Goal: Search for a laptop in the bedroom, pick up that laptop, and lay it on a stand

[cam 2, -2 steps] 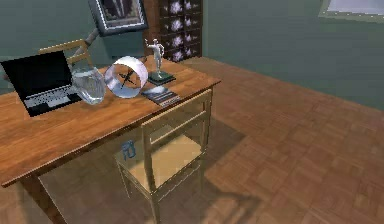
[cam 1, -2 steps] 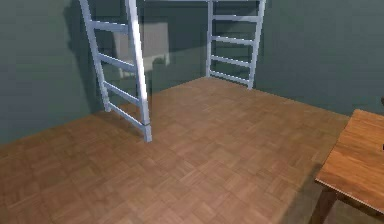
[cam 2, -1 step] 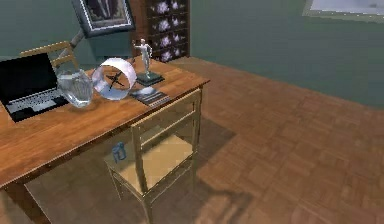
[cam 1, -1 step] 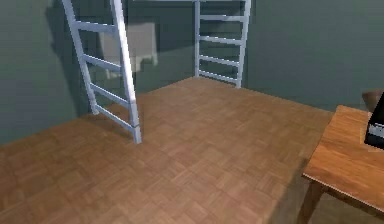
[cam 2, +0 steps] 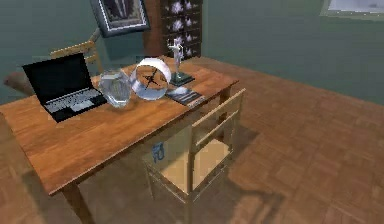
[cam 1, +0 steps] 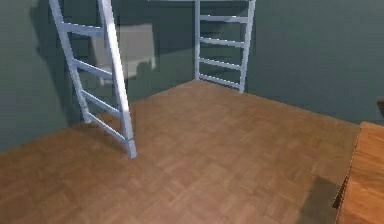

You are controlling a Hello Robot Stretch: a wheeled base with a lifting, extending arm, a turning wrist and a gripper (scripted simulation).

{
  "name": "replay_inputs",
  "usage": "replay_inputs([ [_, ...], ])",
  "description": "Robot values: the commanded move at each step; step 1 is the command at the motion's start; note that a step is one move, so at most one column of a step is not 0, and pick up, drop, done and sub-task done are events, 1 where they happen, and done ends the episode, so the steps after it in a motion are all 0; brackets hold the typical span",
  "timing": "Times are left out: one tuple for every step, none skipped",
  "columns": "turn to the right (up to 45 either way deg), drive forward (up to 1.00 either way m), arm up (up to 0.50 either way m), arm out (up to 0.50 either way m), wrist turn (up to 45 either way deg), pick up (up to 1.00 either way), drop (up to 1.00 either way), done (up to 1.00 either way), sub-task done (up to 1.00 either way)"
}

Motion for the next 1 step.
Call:
replay_inputs([
  [-27.0,0.0,0.0,0.0,0.0,0.0,0.0,0.0,0.0],
])
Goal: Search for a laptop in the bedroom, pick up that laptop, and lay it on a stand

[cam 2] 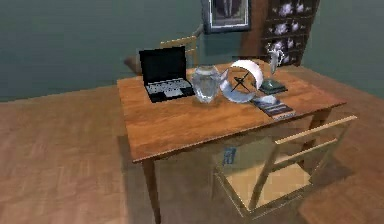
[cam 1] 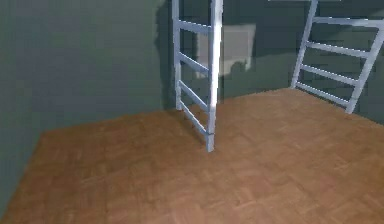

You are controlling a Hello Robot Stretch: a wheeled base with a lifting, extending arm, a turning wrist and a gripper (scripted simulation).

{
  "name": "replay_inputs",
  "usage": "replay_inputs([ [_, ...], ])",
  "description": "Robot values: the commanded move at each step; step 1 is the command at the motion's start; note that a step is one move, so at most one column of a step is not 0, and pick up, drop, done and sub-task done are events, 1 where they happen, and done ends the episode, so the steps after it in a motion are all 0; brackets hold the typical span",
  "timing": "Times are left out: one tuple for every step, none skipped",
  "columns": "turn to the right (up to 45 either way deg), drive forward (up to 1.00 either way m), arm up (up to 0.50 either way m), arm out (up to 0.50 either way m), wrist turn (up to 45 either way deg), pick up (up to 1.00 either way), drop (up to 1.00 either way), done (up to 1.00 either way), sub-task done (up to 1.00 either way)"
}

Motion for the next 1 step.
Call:
replay_inputs([
  [45.0,0.0,0.0,0.0,0.0,0.0,0.0,0.0,0.0],
])
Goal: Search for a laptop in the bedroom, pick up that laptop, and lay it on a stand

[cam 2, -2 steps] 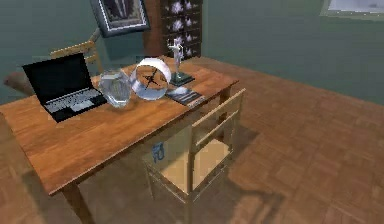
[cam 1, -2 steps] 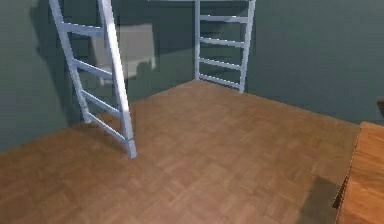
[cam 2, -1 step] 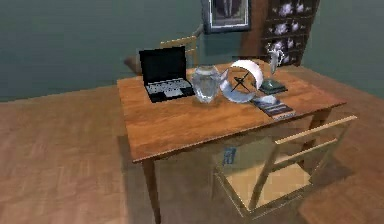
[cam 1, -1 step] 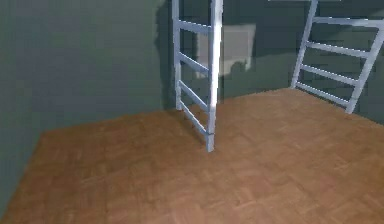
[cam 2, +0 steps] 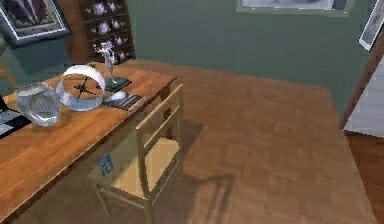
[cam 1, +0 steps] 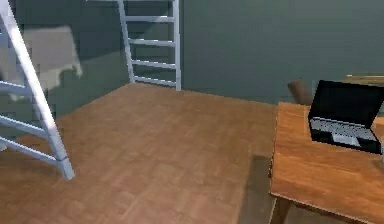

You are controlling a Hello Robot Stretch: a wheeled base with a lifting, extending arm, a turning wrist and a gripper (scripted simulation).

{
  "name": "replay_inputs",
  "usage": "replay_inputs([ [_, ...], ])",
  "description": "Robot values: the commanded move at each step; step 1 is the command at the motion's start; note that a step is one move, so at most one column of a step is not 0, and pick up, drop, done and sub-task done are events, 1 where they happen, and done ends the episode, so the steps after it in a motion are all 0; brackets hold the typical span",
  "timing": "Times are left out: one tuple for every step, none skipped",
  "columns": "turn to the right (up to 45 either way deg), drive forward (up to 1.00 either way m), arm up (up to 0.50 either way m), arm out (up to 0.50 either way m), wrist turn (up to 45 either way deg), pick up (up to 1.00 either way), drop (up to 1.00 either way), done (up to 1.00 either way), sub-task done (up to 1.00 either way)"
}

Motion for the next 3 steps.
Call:
replay_inputs([
  [6.0,0.0,0.0,0.0,0.0,0.0,0.0,0.0,0.0],
  [0.0,0.65,0.0,0.0,0.0,0.0,0.0,0.0,0.0],
  [9.0,0.0,0.0,0.0,0.0,0.0,0.0,0.0,0.0],
])
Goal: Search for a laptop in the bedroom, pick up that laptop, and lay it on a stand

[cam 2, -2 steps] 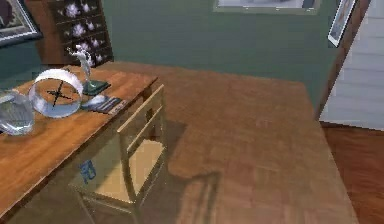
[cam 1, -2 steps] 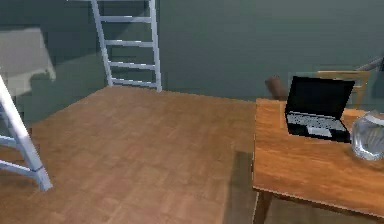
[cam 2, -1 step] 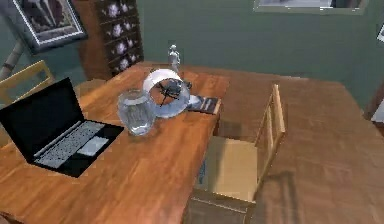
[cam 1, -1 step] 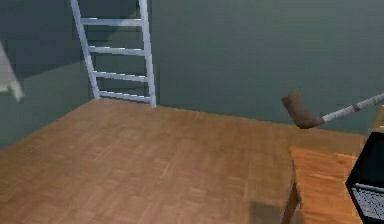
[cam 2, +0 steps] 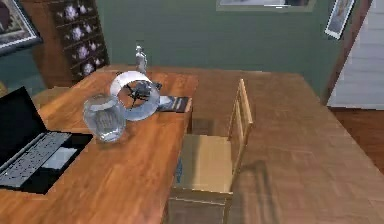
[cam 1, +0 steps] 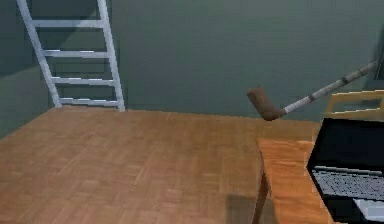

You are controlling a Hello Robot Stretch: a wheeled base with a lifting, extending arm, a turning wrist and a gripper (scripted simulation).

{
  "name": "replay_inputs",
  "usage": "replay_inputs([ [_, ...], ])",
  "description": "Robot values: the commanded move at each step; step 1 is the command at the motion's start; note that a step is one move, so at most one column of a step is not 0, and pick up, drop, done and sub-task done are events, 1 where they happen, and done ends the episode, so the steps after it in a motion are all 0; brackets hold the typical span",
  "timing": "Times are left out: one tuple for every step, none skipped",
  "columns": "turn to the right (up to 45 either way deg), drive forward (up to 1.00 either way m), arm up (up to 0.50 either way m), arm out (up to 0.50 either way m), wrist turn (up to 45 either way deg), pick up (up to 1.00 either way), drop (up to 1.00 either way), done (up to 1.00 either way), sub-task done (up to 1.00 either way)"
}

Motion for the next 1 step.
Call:
replay_inputs([
  [0.0,0.4,0.0,0.0,0.0,0.0,0.0,0.0,0.0],
])
